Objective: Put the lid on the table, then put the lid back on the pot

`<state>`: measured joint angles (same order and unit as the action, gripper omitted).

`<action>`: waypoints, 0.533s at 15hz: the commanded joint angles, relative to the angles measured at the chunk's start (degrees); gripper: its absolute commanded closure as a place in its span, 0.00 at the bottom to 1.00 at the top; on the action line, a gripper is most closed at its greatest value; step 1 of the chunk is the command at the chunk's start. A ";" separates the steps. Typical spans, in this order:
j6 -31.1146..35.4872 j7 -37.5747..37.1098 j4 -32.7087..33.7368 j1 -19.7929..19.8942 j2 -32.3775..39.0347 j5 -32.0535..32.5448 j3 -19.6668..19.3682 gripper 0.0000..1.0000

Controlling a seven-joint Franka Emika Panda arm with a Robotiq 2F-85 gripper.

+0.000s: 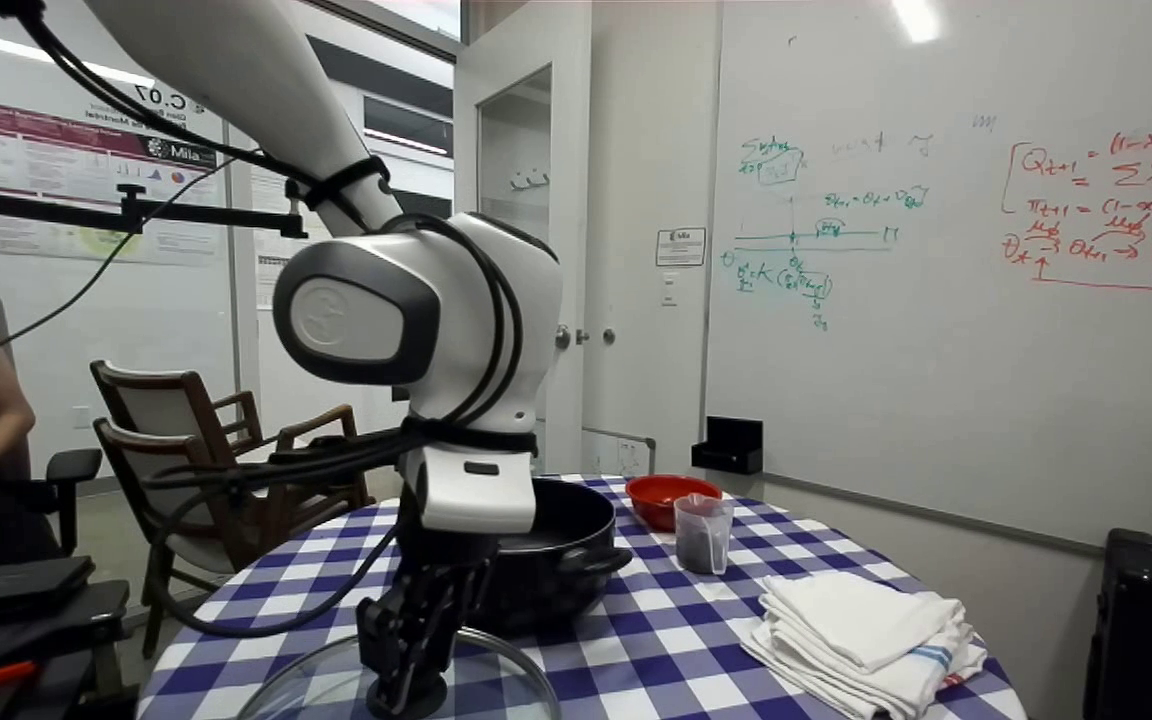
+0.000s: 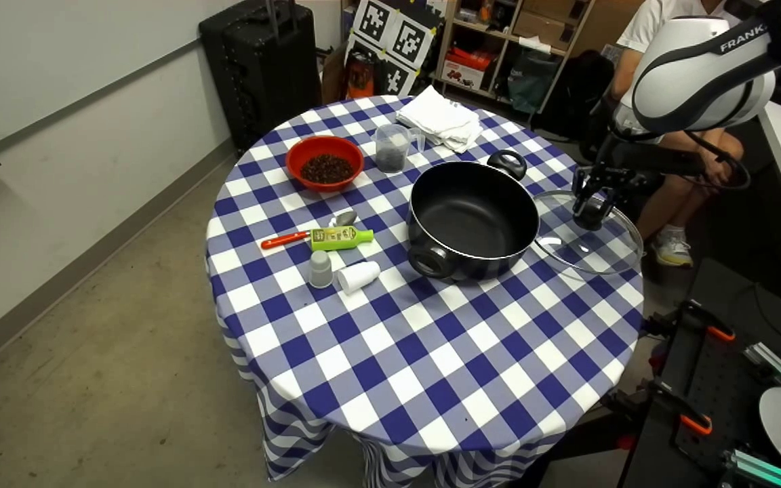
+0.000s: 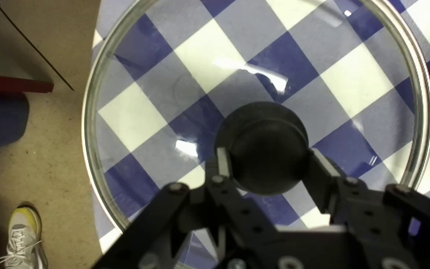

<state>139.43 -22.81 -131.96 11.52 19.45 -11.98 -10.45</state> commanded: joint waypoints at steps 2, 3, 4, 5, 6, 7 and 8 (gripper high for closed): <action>0.05 1.48 2.19 0.20 1.76 -3.03 0.03 0.75; -0.02 1.61 2.40 0.30 2.11 -3.50 0.09 0.75; -0.45 1.84 2.51 0.47 2.64 -4.05 0.20 0.75; -0.60 1.79 2.67 0.46 2.93 -4.29 0.18 0.75; -0.82 1.97 2.70 0.67 3.28 -4.82 0.22 0.75; -0.94 1.83 2.75 0.70 3.66 -4.95 0.09 0.75; -1.21 2.02 2.86 0.90 3.94 -5.54 0.18 0.75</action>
<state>139.42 -22.46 -130.38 11.81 22.57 -15.06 -10.45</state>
